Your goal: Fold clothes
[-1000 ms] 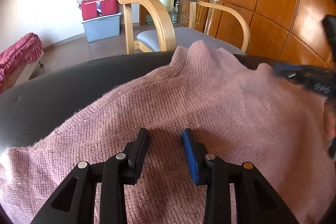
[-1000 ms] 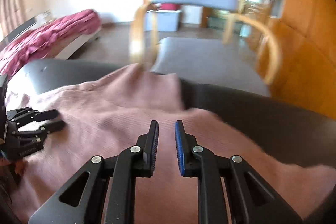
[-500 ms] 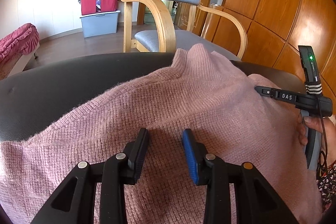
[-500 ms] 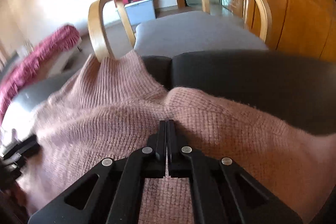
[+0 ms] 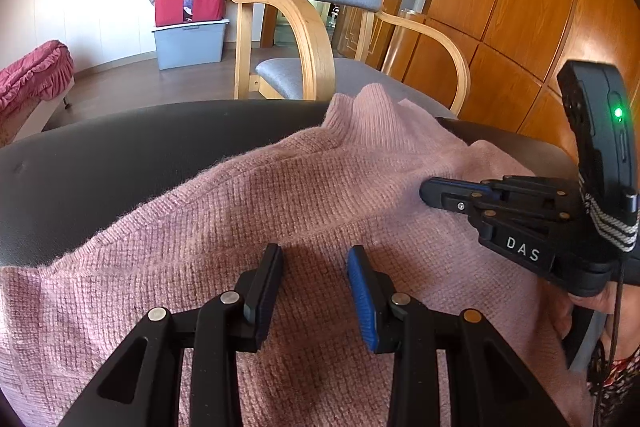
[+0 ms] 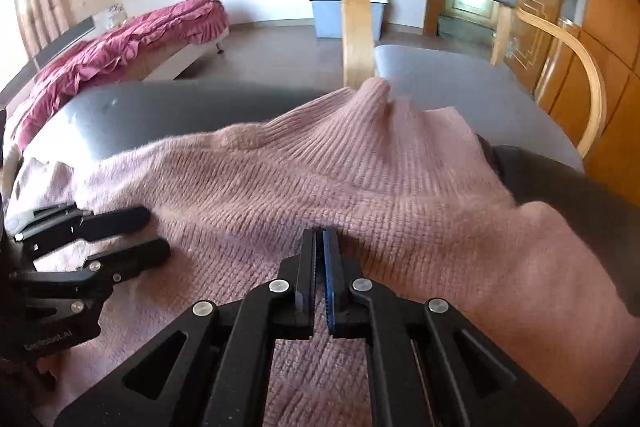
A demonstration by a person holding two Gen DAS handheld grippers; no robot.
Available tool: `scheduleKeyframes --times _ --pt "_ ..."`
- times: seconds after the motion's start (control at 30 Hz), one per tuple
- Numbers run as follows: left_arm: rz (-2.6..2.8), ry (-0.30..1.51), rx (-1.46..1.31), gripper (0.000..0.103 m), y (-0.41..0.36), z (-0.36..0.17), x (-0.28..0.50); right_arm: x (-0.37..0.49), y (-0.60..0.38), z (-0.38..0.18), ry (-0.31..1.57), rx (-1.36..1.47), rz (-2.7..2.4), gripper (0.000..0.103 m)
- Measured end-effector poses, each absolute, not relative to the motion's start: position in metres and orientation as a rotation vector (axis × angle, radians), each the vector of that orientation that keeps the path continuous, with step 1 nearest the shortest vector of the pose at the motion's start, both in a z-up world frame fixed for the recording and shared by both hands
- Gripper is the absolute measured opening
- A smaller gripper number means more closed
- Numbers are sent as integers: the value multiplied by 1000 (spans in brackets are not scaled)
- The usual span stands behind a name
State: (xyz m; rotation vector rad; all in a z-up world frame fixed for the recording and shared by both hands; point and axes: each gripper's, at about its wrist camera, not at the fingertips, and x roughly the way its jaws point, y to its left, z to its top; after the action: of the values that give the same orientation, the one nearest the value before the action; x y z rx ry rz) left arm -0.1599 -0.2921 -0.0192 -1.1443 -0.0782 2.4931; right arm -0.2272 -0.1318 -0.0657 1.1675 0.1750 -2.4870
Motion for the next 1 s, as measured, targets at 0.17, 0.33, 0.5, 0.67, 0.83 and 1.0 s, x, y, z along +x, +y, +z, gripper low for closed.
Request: scheduleKeyframes --times 0.17,0.33,0.5,0.67,0.83,1.0 --pt "2492 -286 -1137 34 -324 -14 -148 -221 -134 -66 181 1148 -2500 4" --pt "2554 -591 -1133 34 -395 -17 -123 -236 -125 -74 94 1153 -2469 4" --pt "2672 -791 -1032 34 -470 -10 -80 -243 -116 -81 57 1155 -2454 4" --pt "2887 -964 -915 34 -548 -2 -20 -243 -116 -82 64 1153 -2454 4" --pt "2946 -1224 -911 42 -610 -15 16 -242 -116 -83 76 1151 -2457 4" --pt "2850 -1192 -995 47 -606 -27 -4 -240 -119 -83 97 1148 -2465 4"
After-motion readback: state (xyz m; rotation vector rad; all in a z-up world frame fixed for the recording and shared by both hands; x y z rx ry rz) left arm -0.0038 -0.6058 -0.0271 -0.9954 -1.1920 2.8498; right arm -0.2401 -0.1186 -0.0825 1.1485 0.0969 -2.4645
